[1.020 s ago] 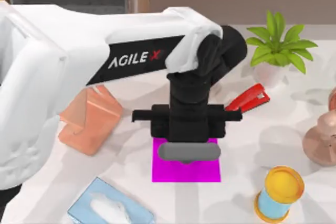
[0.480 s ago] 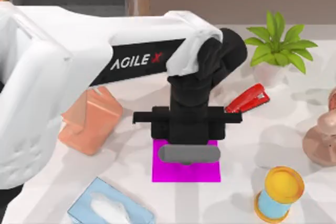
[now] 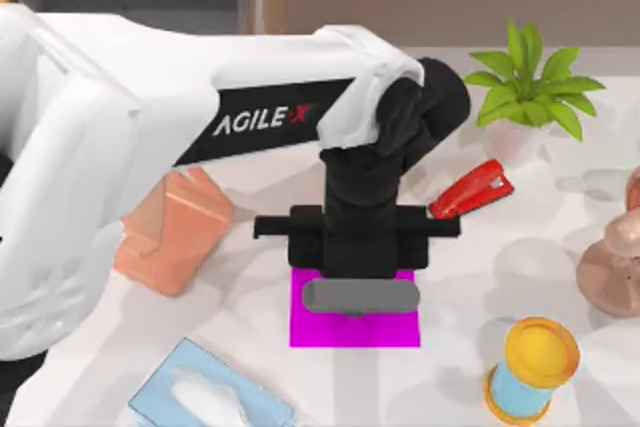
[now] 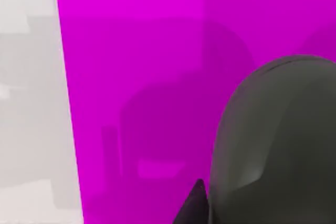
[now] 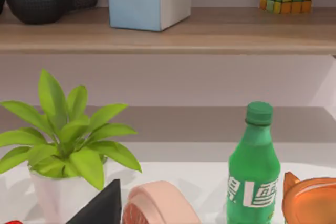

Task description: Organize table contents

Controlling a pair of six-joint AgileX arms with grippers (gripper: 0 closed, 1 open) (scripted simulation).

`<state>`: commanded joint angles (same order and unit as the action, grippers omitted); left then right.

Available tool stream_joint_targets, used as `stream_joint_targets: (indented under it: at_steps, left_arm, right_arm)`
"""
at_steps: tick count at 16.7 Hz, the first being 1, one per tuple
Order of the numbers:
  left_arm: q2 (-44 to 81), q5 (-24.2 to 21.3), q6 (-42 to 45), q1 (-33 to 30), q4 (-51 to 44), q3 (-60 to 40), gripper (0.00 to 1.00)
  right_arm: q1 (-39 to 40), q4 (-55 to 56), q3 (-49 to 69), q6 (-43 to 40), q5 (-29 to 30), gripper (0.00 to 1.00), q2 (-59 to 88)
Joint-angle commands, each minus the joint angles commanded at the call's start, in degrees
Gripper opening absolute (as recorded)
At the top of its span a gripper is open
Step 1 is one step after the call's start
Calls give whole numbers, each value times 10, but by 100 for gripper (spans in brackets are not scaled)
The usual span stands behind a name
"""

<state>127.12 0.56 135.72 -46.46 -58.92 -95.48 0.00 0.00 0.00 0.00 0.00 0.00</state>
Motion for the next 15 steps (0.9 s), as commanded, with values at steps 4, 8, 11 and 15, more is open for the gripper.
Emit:
stream_joint_targets:
  at_steps: [4, 8, 11, 15]
  left_arm:
    - [0, 0, 0, 0, 0, 0, 53]
    - [0, 0, 0, 0, 0, 0, 83]
    - [0, 0, 0, 0, 0, 0, 100]
    - [0, 0, 0, 0, 0, 0, 100]
  right_arm:
    - [0, 0, 0, 0, 0, 100, 0]
    - [0, 0, 0, 0, 0, 100, 0]
    - [0, 0, 0, 0, 0, 100, 0]
    - [0, 0, 0, 0, 0, 100, 0]
